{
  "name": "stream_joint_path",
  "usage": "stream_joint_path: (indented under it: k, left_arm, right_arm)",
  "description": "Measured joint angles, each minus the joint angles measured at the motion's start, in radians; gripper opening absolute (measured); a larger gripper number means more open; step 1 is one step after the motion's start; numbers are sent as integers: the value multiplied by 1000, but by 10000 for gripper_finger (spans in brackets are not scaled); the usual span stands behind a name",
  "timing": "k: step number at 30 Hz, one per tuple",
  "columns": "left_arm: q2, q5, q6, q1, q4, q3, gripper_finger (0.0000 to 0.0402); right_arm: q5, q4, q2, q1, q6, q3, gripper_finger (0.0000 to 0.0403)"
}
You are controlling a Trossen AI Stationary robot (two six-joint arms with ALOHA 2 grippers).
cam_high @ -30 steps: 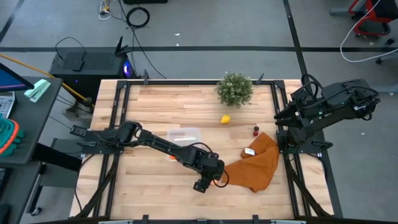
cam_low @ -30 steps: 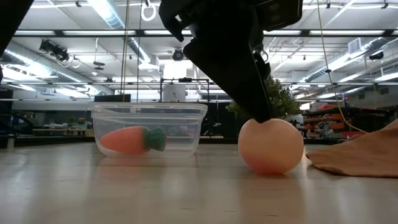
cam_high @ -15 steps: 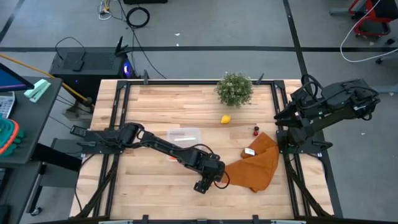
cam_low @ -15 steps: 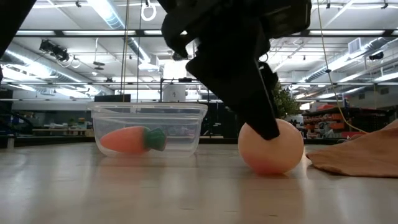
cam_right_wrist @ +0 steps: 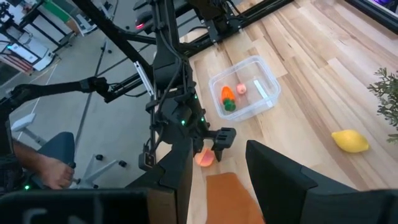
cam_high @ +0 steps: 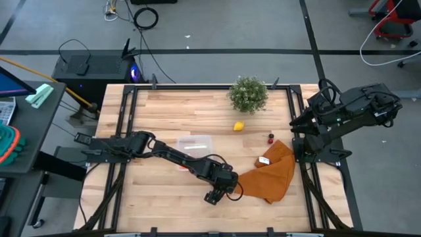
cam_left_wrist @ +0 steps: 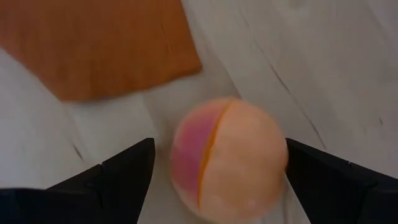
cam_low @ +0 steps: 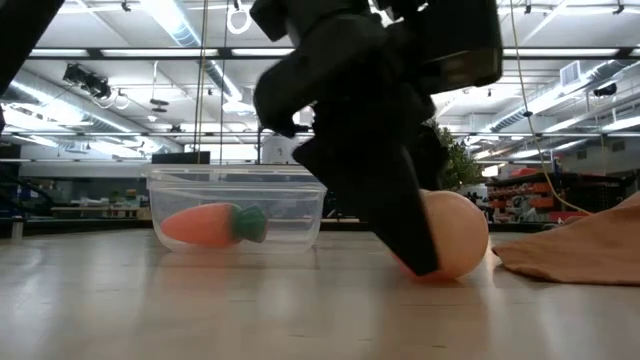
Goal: Pick and placing Produce into tupperware
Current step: Put the orange peach into the transparent bin
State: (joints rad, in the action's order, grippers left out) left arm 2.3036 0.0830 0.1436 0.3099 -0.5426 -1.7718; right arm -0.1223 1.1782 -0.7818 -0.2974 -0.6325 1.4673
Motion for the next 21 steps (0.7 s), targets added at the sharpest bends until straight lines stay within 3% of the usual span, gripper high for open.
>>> stream_joint_path:
  k: [8, 21]
  left_arm:
    - [4, 0, 0, 0, 1, 0, 340]
    - [4, 1, 0, 0, 2, 0, 245]
  right_arm:
    - [-11, 0, 0, 0, 1, 0, 122]
    - [-13, 0, 0, 0, -2, 0, 122]
